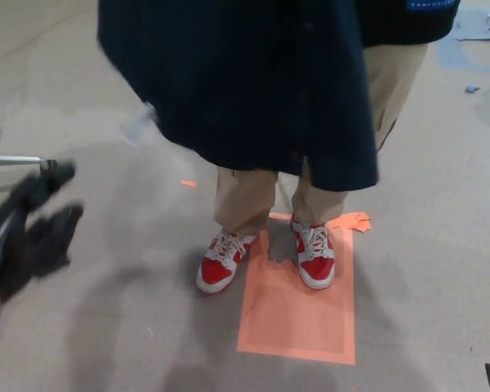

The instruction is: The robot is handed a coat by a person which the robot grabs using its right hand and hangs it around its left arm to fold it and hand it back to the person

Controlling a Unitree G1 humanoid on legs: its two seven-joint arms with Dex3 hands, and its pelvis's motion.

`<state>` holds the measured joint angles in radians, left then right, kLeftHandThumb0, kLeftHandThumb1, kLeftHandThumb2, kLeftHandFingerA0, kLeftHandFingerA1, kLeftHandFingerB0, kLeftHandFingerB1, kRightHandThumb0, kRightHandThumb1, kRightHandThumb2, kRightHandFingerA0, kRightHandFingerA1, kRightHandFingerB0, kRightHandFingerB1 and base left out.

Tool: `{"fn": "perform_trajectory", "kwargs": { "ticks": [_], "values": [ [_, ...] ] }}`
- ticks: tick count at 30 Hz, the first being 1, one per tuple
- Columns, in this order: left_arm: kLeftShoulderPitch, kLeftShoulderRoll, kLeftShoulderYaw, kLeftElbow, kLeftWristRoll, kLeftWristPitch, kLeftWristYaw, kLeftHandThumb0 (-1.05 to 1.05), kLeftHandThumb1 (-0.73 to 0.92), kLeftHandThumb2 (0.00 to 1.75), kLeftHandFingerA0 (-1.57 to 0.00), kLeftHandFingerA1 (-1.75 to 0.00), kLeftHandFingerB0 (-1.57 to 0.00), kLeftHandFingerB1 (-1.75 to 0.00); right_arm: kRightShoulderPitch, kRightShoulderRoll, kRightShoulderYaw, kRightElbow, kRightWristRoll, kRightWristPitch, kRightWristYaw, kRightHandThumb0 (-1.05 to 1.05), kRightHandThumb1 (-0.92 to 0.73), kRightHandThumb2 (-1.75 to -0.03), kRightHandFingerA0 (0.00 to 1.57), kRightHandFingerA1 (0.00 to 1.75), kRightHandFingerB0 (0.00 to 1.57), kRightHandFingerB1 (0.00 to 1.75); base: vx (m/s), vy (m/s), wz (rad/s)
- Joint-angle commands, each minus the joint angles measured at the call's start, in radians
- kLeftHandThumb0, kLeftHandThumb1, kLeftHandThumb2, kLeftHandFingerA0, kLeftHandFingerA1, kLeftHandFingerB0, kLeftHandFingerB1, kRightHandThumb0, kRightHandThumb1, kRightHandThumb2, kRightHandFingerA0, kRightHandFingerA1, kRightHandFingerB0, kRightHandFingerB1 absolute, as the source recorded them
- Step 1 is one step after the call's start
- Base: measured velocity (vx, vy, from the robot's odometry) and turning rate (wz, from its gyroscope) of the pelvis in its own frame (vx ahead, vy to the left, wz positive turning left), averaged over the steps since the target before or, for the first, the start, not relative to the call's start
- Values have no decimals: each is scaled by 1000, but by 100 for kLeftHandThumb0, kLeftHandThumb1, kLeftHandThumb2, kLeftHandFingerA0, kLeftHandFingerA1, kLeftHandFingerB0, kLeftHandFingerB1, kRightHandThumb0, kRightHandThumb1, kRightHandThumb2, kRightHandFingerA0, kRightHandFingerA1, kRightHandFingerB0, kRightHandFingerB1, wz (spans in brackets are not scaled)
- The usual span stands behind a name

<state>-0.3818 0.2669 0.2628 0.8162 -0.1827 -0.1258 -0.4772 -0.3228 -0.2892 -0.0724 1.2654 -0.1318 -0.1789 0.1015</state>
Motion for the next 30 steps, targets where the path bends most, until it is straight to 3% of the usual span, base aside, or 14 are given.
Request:
{"fn": "perform_trajectory", "kwargs": {
  "ticks": [1, 7, 12, 14, 15, 16, 17, 19, 20, 27, 28, 29, 30],
  "values": [
    [62, 21, 17, 152, 8, -125, 7, -71, 65, 100, -4, -36, -3, -35, 3, -3, -20, 6, 29, 7, 14, -67, -67, -99, 2, 35, 1, 27, 0, 0, 0],
    [114, 48, -11, 317, 66, -205, 70, -69, 69, 103, -3, -35, -2, -30, 6, -4, -22, 11, 33, 7, 17, -67, -67, -98, 2, 39, 2, 28, 0, 0, 0],
    [111, 77, -41, 424, 96, -180, 111, -77, 74, 103, -4, -25, -10, -28, 5, -6, 0, 14, 9, 10, -3, -68, -67, -99, 3, 42, 3, 31, 0, 0, 0],
    [105, 91, -62, 457, 117, -145, 143, -77, 76, 105, -5, -25, -6, -29, 6, -7, 11, 15, 0, 17, -13, -70, -67, -98, 9, 45, 0, 33, 0, 0, 0],
    [105, 93, -59, 471, 109, -116, 152, -70, 71, 104, -4, -33, -4, -40, 9, -9, 16, 15, -2, 18, -15, -70, -69, -99, 4, 42, 2, 32, 0, 0, 0],
    [103, 92, -55, 477, 102, -97, 162, -70, 71, 104, -4, -33, -4, -40, 8, -11, 20, 15, -5, 20, -14, -70, -69, -99, 4, 42, 2, 32, 0, 0, 0],
    [109, 97, -73, 487, 122, -92, 170, -76, 75, 106, -2, -33, -13, -45, 7, -14, 25, 15, -6, 22, -14, -68, -68, -100, 2, 38, 4, 31, 0, 0, 0],
    [103, 99, -79, 491, 127, -90, 172, -70, 75, 108, -3, -32, -4, -41, -3, -16, 28, 16, -5, 26, -15, -69, -68, -100, 2, 39, 5, 31, 0, 0, 0],
    [102, 104, -90, 494, 138, -87, 171, -79, 80, 109, -7, -28, -8, -36, -6, -16, 29, 16, -4, 26, -15, -68, -68, -99, 2, 41, 4, 32, 0, 0, 0],
    [127, 116, -132, 505, 173, -77, 209, -77, 79, 107, -7, -30, -7, -33, 7, -18, 43, 22, -13, 20, -14, -67, -68, -99, 3, 38, 3, 31, 0, 0, 0],
    [132, 119, -138, 504, 178, -80, 207, -68, 91, 75, -7, -24, -8, -26, 9, -18, 43, 23, -12, 19, -14, -68, -68, -99, 4, 40, 3, 32, 0, 0, 0],
    [138, 120, -137, 506, 175, -76, 211, -69, 92, 73, -10, -25, -10, -27, 13, -17, 46, 24, -14, 19, -16, -69, -69, -99, 4, 41, 2, 32, 0, 0, 0],
    [146, 120, -135, 508, 171, -70, 213, -69, 75, 108, -4, -34, -4, -35, 21, -14, 44, 25, -10, 17, -11, -70, -69, -99, 5, 42, 0, 33, 0, 0, 0]
  ]
}}
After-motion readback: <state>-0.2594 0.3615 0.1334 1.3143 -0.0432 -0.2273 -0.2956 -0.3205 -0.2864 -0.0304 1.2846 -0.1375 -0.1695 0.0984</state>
